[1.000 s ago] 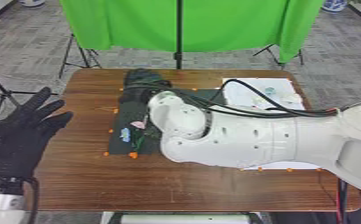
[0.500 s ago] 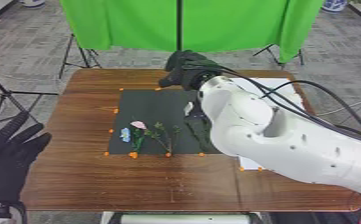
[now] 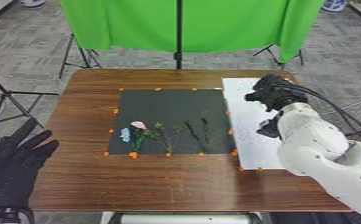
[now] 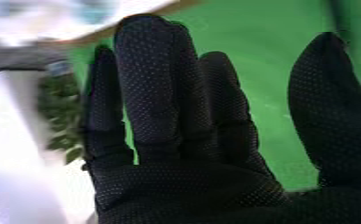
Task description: Arrange flowers
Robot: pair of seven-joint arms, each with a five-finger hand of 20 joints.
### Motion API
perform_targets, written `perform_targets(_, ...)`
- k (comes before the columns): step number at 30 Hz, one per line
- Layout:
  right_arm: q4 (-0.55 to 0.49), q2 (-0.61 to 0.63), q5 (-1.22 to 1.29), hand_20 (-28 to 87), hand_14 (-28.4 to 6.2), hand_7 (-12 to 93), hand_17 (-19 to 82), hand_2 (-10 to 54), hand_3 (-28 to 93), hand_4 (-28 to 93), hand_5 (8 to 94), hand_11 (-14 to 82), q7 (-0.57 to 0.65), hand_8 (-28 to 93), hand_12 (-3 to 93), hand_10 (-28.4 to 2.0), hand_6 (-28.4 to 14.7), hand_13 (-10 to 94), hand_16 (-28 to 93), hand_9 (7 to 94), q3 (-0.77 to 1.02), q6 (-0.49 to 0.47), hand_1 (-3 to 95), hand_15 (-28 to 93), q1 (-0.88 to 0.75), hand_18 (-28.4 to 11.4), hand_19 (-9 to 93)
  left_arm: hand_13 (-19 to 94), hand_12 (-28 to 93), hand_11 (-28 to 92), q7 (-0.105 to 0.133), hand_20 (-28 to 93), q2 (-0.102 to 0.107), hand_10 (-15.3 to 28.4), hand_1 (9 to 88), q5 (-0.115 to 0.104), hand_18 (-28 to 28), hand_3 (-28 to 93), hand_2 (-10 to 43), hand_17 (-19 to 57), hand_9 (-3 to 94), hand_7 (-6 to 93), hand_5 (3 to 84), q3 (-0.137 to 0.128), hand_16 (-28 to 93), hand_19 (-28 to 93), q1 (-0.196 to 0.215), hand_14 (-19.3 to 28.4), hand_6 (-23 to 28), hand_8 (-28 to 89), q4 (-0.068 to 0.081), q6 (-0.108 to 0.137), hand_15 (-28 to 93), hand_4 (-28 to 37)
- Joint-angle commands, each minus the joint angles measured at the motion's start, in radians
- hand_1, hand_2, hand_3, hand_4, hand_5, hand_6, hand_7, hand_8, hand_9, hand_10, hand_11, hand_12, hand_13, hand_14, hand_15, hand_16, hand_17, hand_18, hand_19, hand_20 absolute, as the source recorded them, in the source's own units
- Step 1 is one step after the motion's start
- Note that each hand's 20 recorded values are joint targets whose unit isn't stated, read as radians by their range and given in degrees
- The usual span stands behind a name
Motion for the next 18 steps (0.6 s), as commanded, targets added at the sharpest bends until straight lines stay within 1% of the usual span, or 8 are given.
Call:
perform_targets(1,0.06,0.087,-0.049,21,-12.5,18,24,-5.0,74,-27,52.1,27.2,0.07,-13,14.9,-16.7,-2.1,66,12,68.2,0.056,0.023,32.0,63,-0.091,-24.6,75,25,12,30,-0.023,33,0.007,19.8,19.1,0.003,20.6,78,6.3,-9.9,33.3,11.2,34.7,0.02,-13,54,-0.023,27.6,8.3,-8,0.011,-0.016,67,-28.2)
perform_targets(5,0.093,0.107,-0.045,21,-12.2,18,24,-5.3,74,-27,52.0,28.2,0.085,-13,15.4,-16.4,-2.2,67,13,68.7,0.045,0.007,32.0,65,-0.075,-24.6,75,25,12,30,-0.029,33,0.009,19.7,19.3,0.005,20.5,78,6.3,-9.9,33.2,11.3,34.7,0.029,-13,54,-0.034,27.6,8.3,-8,0.016,-0.018,67,-28.2)
perform_targets(6,0.099,0.111,-0.04,21,-12.1,18,24,-5.4,74,-27,51.6,28.3,0.09,-13,15.4,-16.4,-2.2,67,13,68.7,0.052,0.001,32.0,65,-0.081,-24.7,75,25,12,30,-0.037,33,0.007,19.7,19.3,0.009,20.5,78,6.3,-9.9,33.2,11.4,34.6,0.029,-13,54,-0.039,27.6,8.3,-8,0.017,-0.021,67,-28.2)
perform_targets(7,0.106,0.114,-0.034,20,-12.1,18,24,-5.5,74,-27,51.4,28.3,0.091,-13,15.4,-16.4,-2.2,67,13,68.7,0.051,-0.005,32.0,65,-0.078,-24.8,75,25,12,30,-0.032,33,0.009,19.7,19.3,0.007,20.5,78,6.3,-9.8,33.2,11.4,34.6,0.031,-13,54,-0.038,27.6,8.3,-8,0.016,-0.019,67,-28.2)
perform_targets(11,0.14,0.118,-0.022,20,-12.3,17,25,-5.9,75,-27,50.2,28.3,0.104,-13,15.4,-16.5,-2.4,67,13,68.4,0.04,-0.024,31.9,65,-0.064,-24.9,75,25,12,30,-0.037,33,0.01,19.7,19.4,0.006,20.6,78,6.3,-9.5,33.1,11.4,34.6,0.034,-13,54,-0.046,27.7,8.2,-8,0.02,-0.023,67,-28.2)
perform_targets(12,0.146,0.118,-0.016,20,-12.3,17,25,-6.0,75,-27,49.8,28.3,0.103,-13,15.4,-16.6,-2.5,67,13,68.3,0.041,-0.024,31.9,65,-0.064,-25.0,75,25,12,30,-0.035,33,0.012,19.7,19.3,0.005,20.6,78,6.3,-9.4,33.1,11.5,34.5,0.036,-13,54,-0.046,27.7,8.3,-8,0.02,-0.025,67,-28.2)
perform_targets(13,0.151,0.121,-0.017,20,-12.3,17,25,-6.1,75,-27,49.5,28.4,0.107,-13,15.4,-16.6,-2.5,67,13,68.2,0.035,-0.024,31.9,65,-0.062,-25.0,75,25,12,30,-0.039,34,0.012,19.7,19.3,0.006,20.6,78,6.2,-9.4,33.1,11.5,34.5,0.037,-13,54,-0.05,27.7,8.2,-8,0.021,-0.028,67,-28.2)
perform_targets(18,0.176,0.118,-0.007,20,-12.4,17,25,-6.6,75,-27,49.6,28.5,0.11,-12,15.4,-16.5,-2.1,67,13,68.2,0.019,-0.062,32.0,65,-0.049,-25.0,76,25,12,30,-0.037,34,0.015,19.7,19.4,0.001,20.7,78,6.2,-9.3,33.1,11.6,34.5,0.04,-13,54,-0.056,27.7,8.2,-8,0.023,-0.029,67,-28.2)
